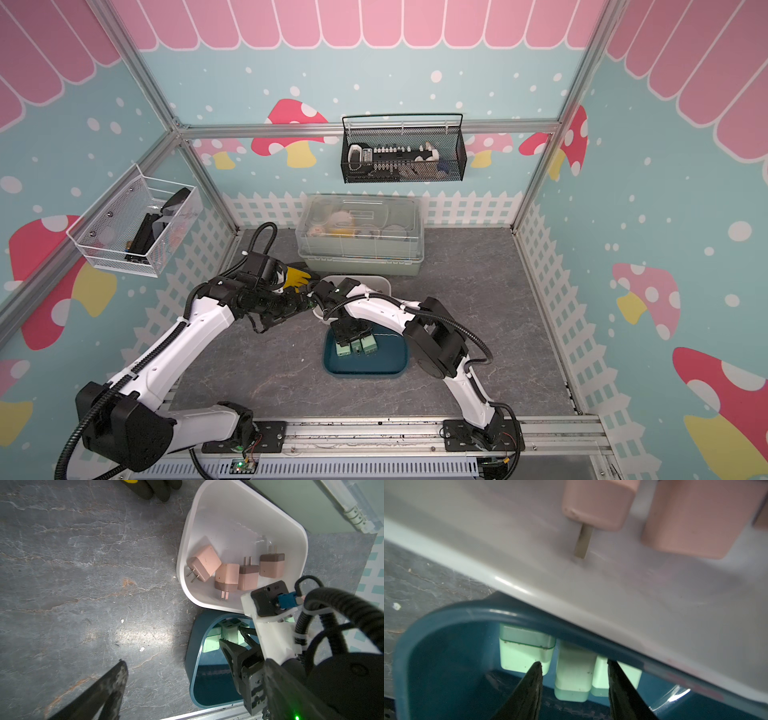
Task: Place the plugs by color into the storage box
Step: Place the plug in the storage box, then pick up the plug from the center of the board.
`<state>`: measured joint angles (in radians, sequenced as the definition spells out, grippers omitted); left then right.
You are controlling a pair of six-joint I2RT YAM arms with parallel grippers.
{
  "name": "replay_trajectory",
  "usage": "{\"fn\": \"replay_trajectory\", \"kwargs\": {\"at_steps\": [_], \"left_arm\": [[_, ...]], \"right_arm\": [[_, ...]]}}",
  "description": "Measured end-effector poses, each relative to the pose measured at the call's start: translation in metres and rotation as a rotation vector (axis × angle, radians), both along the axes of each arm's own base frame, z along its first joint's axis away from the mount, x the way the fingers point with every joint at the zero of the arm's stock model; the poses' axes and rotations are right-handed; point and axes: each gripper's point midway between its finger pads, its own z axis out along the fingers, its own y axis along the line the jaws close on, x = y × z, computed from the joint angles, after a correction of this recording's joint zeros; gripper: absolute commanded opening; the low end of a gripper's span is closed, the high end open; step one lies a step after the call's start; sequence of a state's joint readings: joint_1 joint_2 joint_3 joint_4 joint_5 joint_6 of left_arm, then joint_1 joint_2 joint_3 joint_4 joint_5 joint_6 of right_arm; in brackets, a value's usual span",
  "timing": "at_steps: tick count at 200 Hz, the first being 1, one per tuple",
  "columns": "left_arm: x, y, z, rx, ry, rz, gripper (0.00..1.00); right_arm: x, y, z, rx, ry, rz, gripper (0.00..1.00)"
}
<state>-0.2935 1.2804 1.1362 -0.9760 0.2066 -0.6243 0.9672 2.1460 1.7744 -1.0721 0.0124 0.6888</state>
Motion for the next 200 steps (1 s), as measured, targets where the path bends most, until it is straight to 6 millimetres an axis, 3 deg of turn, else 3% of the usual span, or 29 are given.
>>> {"fn": "replay_trajectory", "kwargs": {"at_steps": [47,68,88,109,120,133,149,164,200], "left_arm": [[-0.002,-0.002,0.004,-0.014,-0.011,-0.005,0.98],[0.0,-0.005,0.006,-0.028,-0.02,-0.015,0.98],[0.001,-0.007,0.007,-0.039,-0.029,-0.022,0.98],[0.002,-0.008,0.008,-0.044,-0.034,-0.026,0.98],[0.002,-0.008,0.009,-0.046,-0.035,-0.028,0.98],[0.002,-0.009,0.009,-0.047,-0.035,-0.03,0.98],[0.002,-0.009,0.008,-0.05,-0.032,-0.033,0.98],[0.002,-0.01,0.006,-0.05,-0.026,-0.035,0.98],[0.004,-0.011,0.003,-0.049,-0.02,-0.043,0.98]], "right_arm": [[0.003,-0.002,0.007,-0.005,-0.023,-0.009,0.63],[0.009,-0.004,0.029,0.019,-0.061,-0.021,0.68],[0.016,-0.013,0.065,0.074,-0.115,-0.056,0.71],[0.033,-0.046,0.109,0.143,-0.189,-0.151,0.74],[0.044,-0.075,0.127,0.168,-0.227,-0.23,0.75],[0.052,-0.112,0.136,0.176,-0.254,-0.321,0.76],[0.051,-0.151,0.126,0.167,-0.243,-0.426,0.75],[0.044,-0.179,0.101,0.138,-0.199,-0.508,0.76],[0.02,-0.201,0.039,0.089,-0.072,-0.604,0.75]]}}
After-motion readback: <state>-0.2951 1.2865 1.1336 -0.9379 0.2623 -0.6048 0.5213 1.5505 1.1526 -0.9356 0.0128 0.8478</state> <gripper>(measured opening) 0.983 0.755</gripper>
